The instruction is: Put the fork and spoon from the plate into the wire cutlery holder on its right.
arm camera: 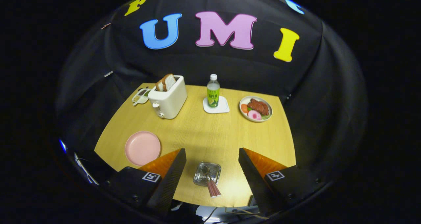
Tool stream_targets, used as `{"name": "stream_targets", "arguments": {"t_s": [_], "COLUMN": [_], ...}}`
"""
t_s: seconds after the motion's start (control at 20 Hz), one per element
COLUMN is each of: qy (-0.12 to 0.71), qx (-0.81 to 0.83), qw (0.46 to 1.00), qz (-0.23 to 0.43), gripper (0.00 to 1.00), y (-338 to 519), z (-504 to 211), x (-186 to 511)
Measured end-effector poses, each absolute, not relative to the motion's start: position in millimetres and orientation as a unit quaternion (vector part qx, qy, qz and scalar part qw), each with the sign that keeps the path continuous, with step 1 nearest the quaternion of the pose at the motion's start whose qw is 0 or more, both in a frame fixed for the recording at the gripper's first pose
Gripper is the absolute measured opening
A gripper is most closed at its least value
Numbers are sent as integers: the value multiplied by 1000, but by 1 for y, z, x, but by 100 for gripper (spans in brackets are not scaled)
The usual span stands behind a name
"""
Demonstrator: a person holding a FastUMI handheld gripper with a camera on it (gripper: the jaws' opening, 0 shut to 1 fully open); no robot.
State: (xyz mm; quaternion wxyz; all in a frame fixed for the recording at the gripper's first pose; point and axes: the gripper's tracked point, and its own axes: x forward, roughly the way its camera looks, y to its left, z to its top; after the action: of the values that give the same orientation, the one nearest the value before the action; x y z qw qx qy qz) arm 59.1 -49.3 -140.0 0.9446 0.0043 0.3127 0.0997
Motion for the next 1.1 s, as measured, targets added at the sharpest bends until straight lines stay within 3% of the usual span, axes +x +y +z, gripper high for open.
{"name": "stream_targets", "arguments": {"t_s": [0.5, 1.1], "qy": [106, 108], "qx": [24, 38], "qw": [991, 989], "qz": [75, 92], "gripper": [99, 98], "y": [-45, -38], "z": [-67, -82], "x": [38, 25]}}
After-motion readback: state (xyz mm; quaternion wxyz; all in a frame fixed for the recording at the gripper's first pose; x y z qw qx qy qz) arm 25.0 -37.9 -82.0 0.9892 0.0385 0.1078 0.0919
